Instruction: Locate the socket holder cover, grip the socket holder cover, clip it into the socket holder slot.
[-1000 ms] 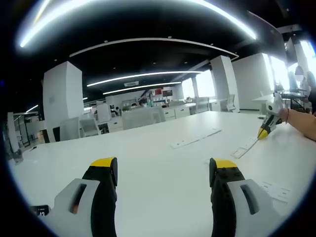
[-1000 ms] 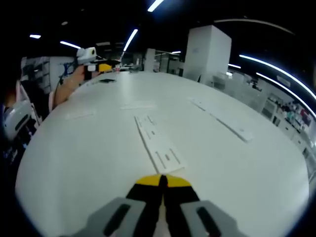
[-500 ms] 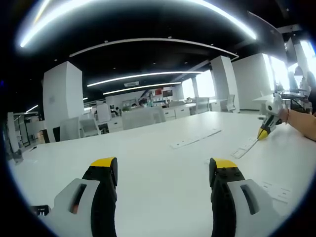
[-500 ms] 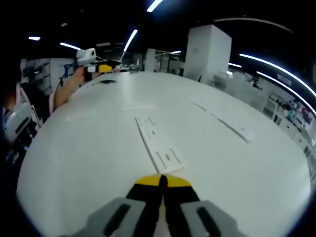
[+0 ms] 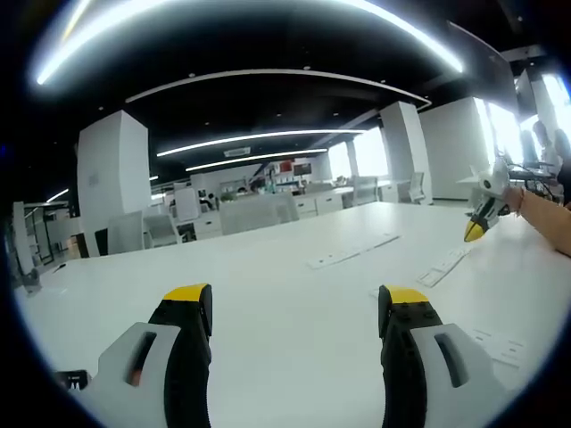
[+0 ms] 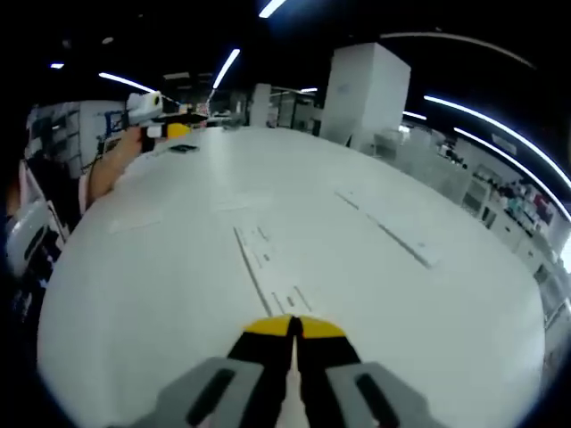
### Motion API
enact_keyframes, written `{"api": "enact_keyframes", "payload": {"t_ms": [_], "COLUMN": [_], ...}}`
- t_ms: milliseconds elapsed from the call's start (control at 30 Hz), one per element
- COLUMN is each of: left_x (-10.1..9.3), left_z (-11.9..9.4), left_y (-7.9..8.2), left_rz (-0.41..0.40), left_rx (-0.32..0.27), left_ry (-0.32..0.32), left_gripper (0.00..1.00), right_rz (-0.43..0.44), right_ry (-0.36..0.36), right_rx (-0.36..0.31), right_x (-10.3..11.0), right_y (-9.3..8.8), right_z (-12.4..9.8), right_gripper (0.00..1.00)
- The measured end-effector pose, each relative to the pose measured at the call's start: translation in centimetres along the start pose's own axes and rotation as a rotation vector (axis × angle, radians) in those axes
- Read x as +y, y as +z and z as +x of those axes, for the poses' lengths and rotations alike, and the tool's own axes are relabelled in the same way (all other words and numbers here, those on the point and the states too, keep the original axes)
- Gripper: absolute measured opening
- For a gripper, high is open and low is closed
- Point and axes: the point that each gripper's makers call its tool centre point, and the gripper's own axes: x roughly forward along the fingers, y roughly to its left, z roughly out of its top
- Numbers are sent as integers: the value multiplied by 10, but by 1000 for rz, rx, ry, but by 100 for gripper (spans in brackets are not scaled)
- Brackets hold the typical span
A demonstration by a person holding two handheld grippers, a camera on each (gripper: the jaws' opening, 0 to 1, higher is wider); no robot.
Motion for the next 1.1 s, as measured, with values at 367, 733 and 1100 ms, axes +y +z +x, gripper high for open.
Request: {"api": "enact_keyframes", "payload": {"t_ms": [367, 733, 1100], "left_x": [3, 1, 2], "left_z": [0, -2, 0], "left_y": [-3, 4, 3], "left_rz": [-2, -3, -3], "left_rx": [5, -19, -13], "left_ry": [15, 14, 13], "left_gripper": [75, 75, 75], "right_rz": [40, 35, 36], "right_ry": [-15, 2, 16], "right_rx": [94, 132, 156], "right_x": [-17, -10, -11], "right_y": [-2, -16, -26], "right_z": [8, 11, 16], "right_gripper": [4, 4, 4]}}
